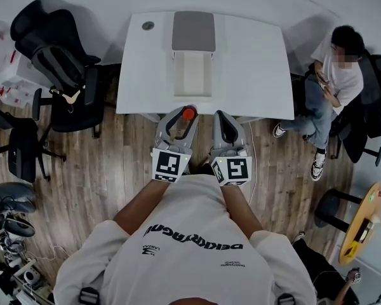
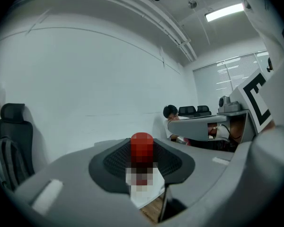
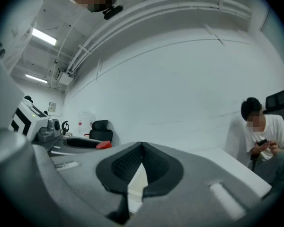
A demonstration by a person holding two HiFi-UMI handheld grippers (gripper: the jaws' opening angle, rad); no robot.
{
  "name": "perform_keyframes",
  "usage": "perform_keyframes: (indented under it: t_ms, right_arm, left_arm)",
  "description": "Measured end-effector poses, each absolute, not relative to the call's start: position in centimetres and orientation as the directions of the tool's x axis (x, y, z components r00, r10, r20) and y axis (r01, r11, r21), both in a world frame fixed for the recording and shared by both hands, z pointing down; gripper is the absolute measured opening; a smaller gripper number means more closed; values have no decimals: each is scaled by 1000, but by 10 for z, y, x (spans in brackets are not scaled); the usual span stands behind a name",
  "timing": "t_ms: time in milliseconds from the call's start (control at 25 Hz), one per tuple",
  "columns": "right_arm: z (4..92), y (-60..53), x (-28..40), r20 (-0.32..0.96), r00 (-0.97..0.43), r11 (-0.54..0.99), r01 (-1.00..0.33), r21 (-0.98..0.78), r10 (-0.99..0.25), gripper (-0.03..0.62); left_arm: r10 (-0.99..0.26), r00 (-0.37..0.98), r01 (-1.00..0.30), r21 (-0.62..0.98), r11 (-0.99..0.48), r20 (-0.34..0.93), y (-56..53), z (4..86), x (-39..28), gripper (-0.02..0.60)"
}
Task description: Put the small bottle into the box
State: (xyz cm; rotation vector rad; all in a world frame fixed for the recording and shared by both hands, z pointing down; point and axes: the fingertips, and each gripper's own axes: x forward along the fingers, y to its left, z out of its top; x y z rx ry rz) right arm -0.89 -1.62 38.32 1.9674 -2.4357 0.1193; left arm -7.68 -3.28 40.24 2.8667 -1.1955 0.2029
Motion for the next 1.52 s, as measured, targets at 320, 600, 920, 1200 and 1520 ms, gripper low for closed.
perform_keyframes:
  t_ms: [320,600,920,1200,1520]
  right_arm:
    - [397,-38,8,72,-211,206,-976,-72,-975,-2]
    - [412,-65,18,97,-242,234,-969,-80,-965,-2]
    - [426,-95,37,117,-269,258,-961,-96,-956,-2]
    - [438,-104,49,129,-306,294,-950,-105,-943,-2]
    - [448,-111,44,158,-316,303,-947,-106,-935,-2]
  left_arm:
    - [-703,693,-709,-27,-705,162,-54,415,-61,147]
    - [-719,667,-729,-28,-684,198,-84,428,-50,147]
    - [-730,644,-744,-36,-668,229,-113,443,-31,147]
    - [-749,614,-766,-43,-642,249,-125,455,-15,147]
    - [-760,595,-780,-38,-624,262,-143,466,-19,147]
